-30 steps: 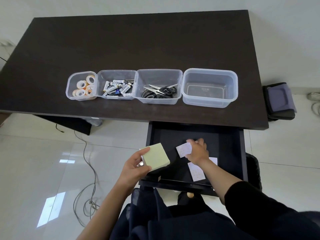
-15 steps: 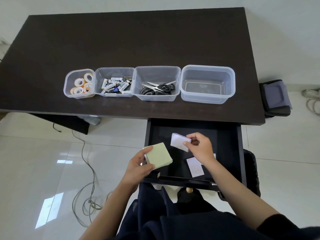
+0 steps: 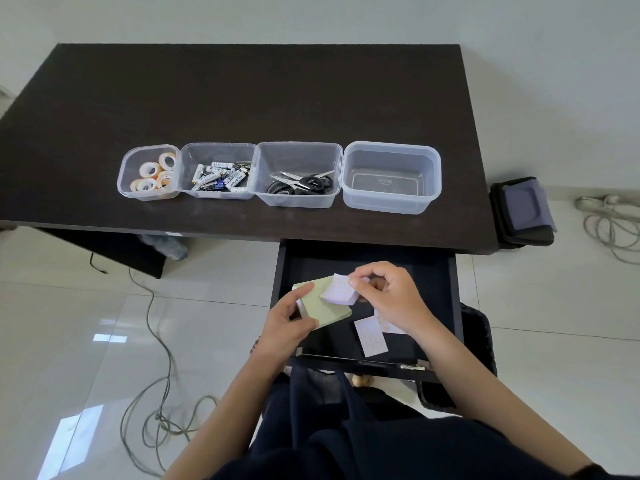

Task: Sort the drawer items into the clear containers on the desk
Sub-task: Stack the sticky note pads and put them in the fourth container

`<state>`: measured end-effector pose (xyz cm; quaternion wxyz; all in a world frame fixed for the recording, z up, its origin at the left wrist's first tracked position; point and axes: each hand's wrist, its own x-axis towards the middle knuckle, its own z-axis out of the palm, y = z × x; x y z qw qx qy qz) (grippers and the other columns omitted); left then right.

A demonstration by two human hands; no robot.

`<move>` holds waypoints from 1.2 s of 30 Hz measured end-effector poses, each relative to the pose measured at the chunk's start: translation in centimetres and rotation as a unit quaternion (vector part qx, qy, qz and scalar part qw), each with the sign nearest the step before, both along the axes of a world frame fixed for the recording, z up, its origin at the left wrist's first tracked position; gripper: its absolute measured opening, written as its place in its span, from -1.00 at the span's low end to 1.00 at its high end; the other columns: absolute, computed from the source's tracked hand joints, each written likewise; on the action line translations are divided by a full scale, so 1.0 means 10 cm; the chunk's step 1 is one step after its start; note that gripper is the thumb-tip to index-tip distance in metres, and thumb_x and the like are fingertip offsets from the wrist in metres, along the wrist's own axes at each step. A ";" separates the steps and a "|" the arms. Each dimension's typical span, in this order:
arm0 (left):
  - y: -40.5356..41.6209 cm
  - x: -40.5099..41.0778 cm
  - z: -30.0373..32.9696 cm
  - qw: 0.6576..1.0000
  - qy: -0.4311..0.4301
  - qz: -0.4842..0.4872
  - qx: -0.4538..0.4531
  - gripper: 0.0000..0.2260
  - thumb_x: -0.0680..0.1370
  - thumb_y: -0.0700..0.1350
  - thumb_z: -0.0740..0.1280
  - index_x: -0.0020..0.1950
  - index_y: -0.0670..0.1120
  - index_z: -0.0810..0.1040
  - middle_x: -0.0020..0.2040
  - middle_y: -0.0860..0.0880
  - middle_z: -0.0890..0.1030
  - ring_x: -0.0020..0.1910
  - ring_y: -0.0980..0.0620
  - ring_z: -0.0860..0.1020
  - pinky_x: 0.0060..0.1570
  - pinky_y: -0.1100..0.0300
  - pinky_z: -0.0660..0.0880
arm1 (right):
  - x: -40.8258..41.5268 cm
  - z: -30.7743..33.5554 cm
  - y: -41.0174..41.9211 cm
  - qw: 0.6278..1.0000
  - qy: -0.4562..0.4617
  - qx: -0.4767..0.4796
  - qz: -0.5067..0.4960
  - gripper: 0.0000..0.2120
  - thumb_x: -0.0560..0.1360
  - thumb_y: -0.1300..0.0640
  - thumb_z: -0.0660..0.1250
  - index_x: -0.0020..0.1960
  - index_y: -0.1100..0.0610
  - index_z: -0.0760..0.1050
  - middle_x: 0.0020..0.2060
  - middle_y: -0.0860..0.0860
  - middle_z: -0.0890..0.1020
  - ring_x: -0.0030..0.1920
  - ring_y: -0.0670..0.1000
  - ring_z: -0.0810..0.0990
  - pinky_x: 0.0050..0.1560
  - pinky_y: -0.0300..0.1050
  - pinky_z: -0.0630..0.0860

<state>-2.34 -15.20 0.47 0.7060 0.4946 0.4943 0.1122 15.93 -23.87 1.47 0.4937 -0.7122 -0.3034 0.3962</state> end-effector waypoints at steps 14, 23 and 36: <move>0.11 0.05 0.01 0.999 -0.040 -0.006 -0.004 -0.47 0.42 -0.45 0.30 0.23 0.08 0.54 0.24 -0.08 0.53 0.19 -0.10 0.53 0.12 -0.02 0.53 | 0.06 0.19 0.17 0.993 -0.095 0.053 0.048 -0.83 0.52 0.21 0.32 0.08 0.02 0.55 -0.09 -0.07 0.63 -0.11 -0.04 0.57 -0.09 -0.21 0.52; 0.22 0.05 0.12 0.990 -0.125 -0.040 -0.046 -0.40 0.39 -0.44 0.32 0.34 0.06 0.46 0.33 -0.06 0.48 0.26 -0.11 0.51 0.11 0.07 0.57 | -0.05 0.05 0.34 0.998 0.059 -0.026 -0.001 -0.50 0.41 0.21 0.48 0.28 0.05 0.38 -0.08 0.02 0.65 -0.14 -0.03 0.63 -0.14 -0.19 0.58; 0.24 0.00 0.12 0.983 -0.168 -0.010 -0.073 -0.32 0.38 -0.37 0.35 0.36 0.19 0.35 0.37 -0.08 0.44 0.29 -0.14 0.49 0.12 0.11 0.57 | -0.22 -0.11 0.29 0.999 -0.021 -0.039 0.012 -0.68 0.39 0.04 0.48 0.12 -0.05 0.55 0.10 -0.05 0.54 0.08 -0.10 0.56 0.08 -0.21 0.50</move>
